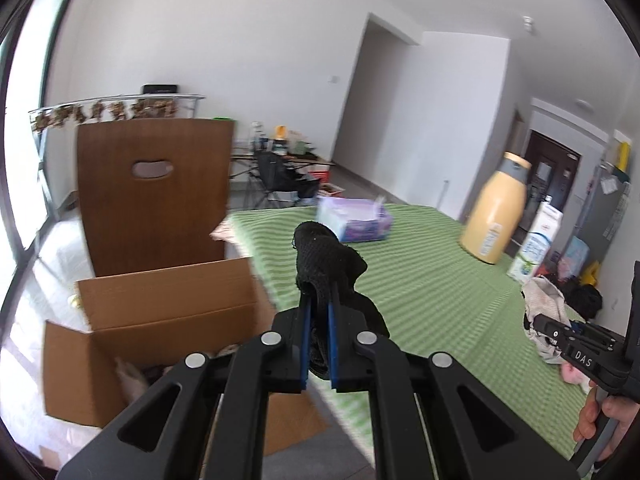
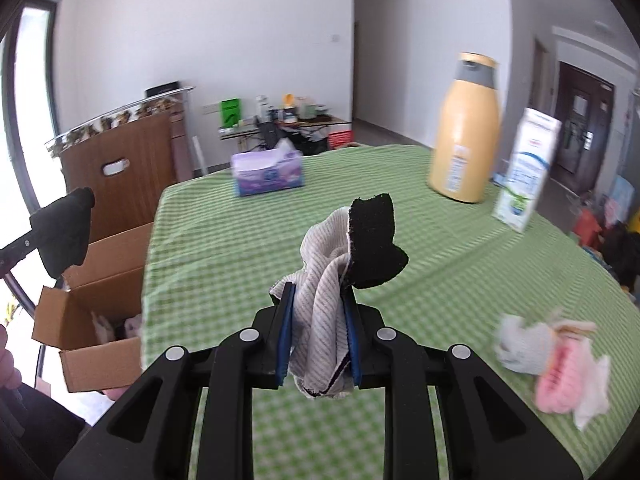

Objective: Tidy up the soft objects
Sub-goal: 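Carry the grey sock and black sock with both tools to the box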

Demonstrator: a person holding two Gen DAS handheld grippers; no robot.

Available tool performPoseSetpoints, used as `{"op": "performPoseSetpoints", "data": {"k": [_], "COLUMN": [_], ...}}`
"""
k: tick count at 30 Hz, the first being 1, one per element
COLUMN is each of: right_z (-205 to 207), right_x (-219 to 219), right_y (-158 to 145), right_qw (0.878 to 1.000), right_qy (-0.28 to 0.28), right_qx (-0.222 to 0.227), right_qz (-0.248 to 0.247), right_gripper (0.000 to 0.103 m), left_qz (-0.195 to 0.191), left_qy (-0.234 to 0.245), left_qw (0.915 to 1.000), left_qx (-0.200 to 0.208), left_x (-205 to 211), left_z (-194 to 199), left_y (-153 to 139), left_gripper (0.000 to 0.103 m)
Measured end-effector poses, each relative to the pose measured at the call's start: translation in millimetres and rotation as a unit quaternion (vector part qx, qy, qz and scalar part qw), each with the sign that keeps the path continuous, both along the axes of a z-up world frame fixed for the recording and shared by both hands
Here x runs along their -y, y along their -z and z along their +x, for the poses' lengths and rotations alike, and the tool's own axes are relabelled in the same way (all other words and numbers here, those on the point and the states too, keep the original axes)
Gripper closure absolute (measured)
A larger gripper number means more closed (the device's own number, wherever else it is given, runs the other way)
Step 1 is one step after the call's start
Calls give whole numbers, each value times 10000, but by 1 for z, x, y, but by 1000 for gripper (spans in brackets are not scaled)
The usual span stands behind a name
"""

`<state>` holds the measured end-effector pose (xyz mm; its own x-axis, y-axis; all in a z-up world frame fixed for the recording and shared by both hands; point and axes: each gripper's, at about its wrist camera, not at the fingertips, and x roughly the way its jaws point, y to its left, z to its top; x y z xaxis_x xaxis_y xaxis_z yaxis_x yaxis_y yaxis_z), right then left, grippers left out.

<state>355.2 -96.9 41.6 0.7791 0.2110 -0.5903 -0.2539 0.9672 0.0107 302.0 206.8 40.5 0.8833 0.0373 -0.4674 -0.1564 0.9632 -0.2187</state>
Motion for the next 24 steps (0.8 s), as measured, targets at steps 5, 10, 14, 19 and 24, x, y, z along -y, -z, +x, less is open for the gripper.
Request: {"op": "performPoseSetpoints", "data": {"k": [5, 10, 14, 19, 24], "right_z": [22, 35, 38, 50, 79], "right_x": [-88, -174, -231, -272, -302], "right_y": [13, 29, 41, 57, 80], "right_qw": [9958, 9820, 9678, 9532, 9476], "right_qy": [-882, -1819, -2420, -2858, -2812], "right_qx": [-225, -511, -680, -982, -1445], "right_qz": [6, 94, 75, -37, -463], "right_gripper": [81, 81, 80, 80, 80], "left_qz": [83, 113, 149, 83, -56], "left_qy": [-712, -1304, -1667, -1860, -1864], "left_qw": [9971, 9896, 9824, 9770, 9752], "left_qx": [-262, -596, -826, -1037, -1193], "left_x": [-59, -103, -128, -150, -161], "left_z": [-12, -30, -39, -40, -31], "left_y": [15, 33, 46, 63, 77], "left_gripper": [99, 99, 99, 99, 99]}}
